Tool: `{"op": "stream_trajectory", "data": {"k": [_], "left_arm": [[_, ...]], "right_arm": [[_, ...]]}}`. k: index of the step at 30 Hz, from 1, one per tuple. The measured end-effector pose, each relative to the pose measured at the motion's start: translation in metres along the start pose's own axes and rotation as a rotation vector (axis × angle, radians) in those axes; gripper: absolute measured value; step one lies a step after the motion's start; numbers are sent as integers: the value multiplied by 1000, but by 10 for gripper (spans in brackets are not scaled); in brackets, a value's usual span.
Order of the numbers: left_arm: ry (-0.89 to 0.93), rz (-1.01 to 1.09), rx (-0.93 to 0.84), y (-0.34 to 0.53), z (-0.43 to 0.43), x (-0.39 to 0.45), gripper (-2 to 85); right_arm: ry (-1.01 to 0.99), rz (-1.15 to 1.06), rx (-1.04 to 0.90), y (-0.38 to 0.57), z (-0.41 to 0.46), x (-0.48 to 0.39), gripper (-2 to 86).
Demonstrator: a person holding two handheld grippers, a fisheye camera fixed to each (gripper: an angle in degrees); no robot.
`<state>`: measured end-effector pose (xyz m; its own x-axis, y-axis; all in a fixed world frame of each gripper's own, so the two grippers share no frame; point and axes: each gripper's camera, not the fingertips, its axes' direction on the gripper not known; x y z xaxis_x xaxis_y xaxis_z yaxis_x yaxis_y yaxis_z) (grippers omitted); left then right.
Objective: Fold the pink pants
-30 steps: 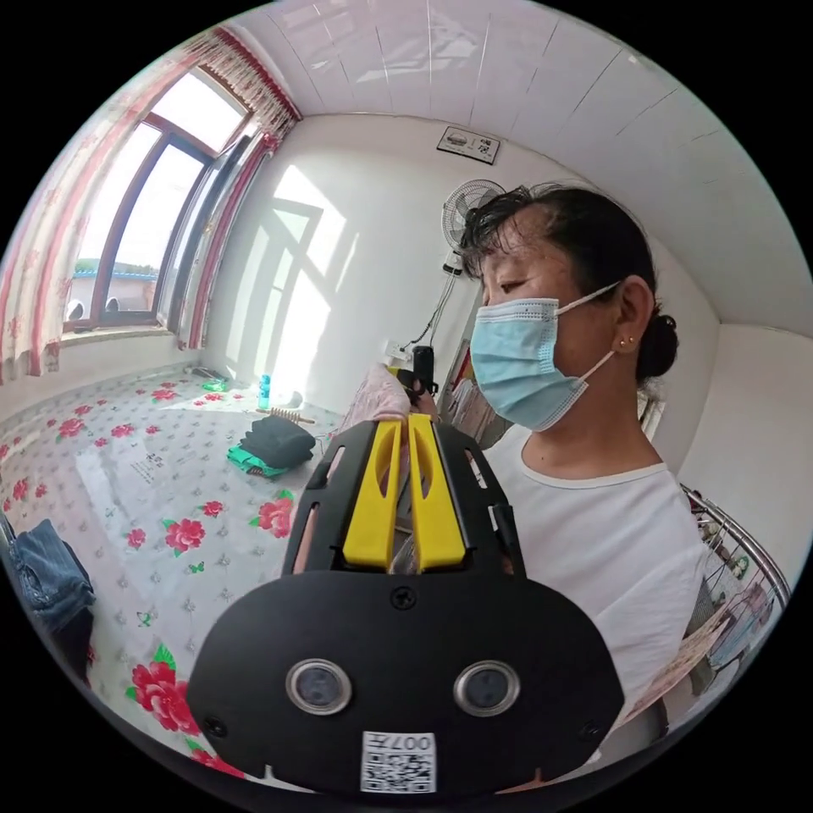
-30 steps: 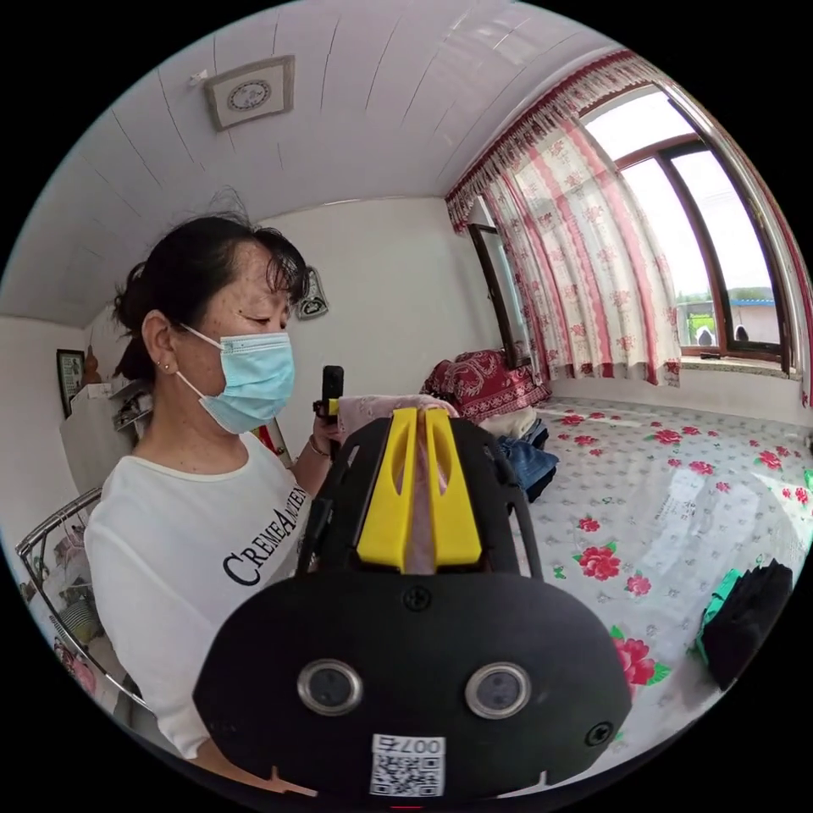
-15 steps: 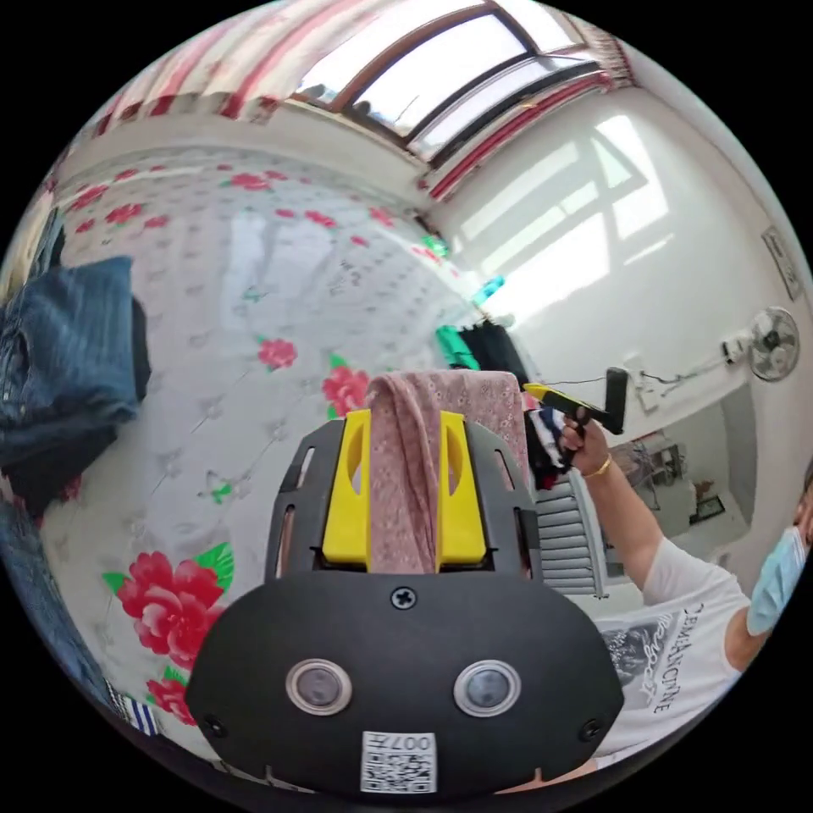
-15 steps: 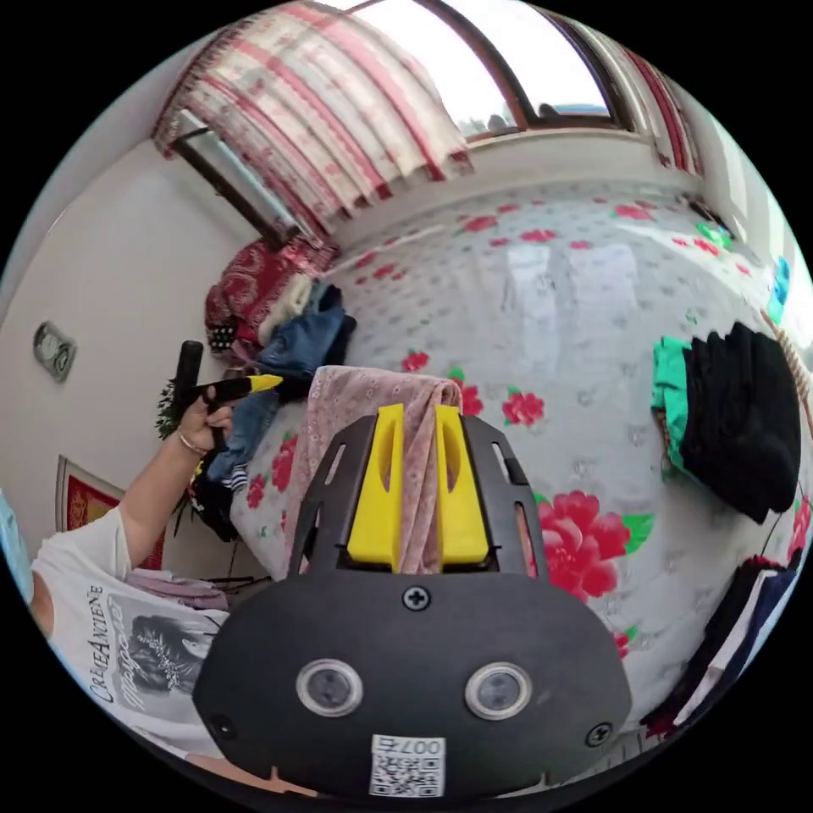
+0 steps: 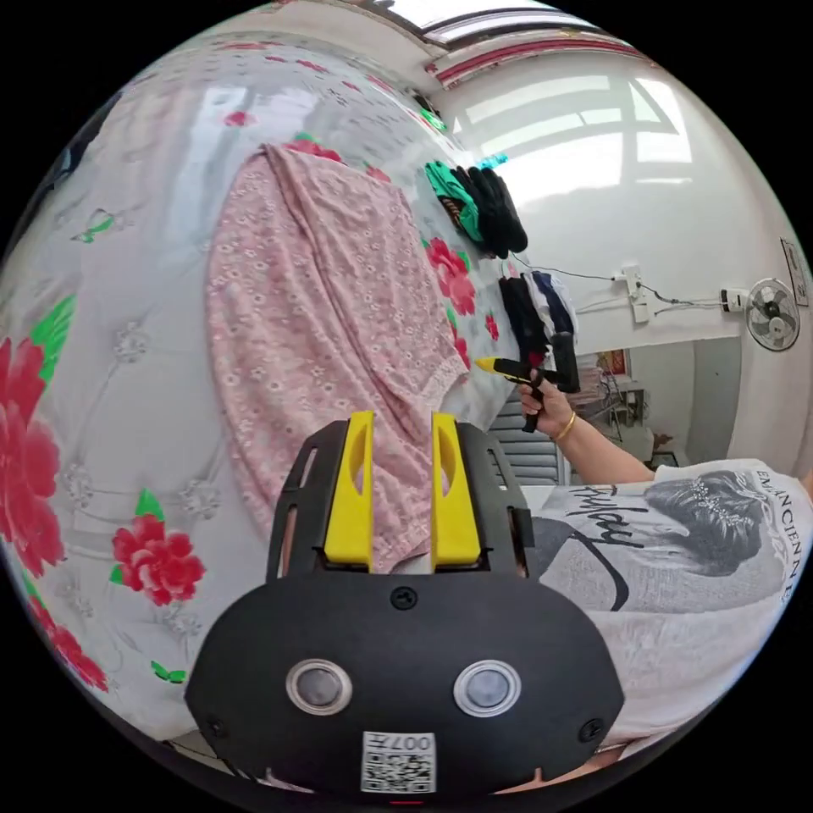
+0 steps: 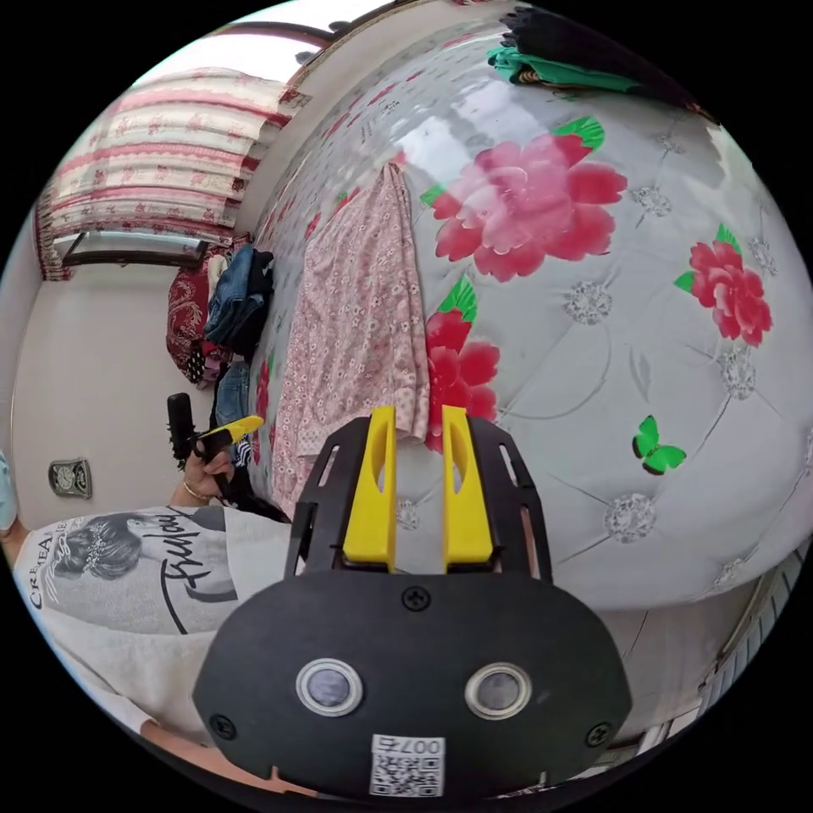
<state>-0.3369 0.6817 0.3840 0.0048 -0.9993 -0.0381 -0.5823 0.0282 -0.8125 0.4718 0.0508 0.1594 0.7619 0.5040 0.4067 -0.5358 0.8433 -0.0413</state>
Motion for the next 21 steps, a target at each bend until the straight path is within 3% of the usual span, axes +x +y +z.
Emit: {"op": "stream_trajectory", "data": {"k": [6,9,14,21], "left_arm": [[-97,49,-150,-50,58,-25,131],[-110,35,-245,-65,75,-45,133],[-223,-14,-329,-81,81,-70,45],[-37,-23,-245,-82,36,-100,-8]], "right_arm": [[-1,22,-32,-23,30,-1,88],[103,12,-28,-27,36,-8,79],[242,-41,-115,-42,47,-21,51],[180,-61,-139,-48,44,-15,11]]}}
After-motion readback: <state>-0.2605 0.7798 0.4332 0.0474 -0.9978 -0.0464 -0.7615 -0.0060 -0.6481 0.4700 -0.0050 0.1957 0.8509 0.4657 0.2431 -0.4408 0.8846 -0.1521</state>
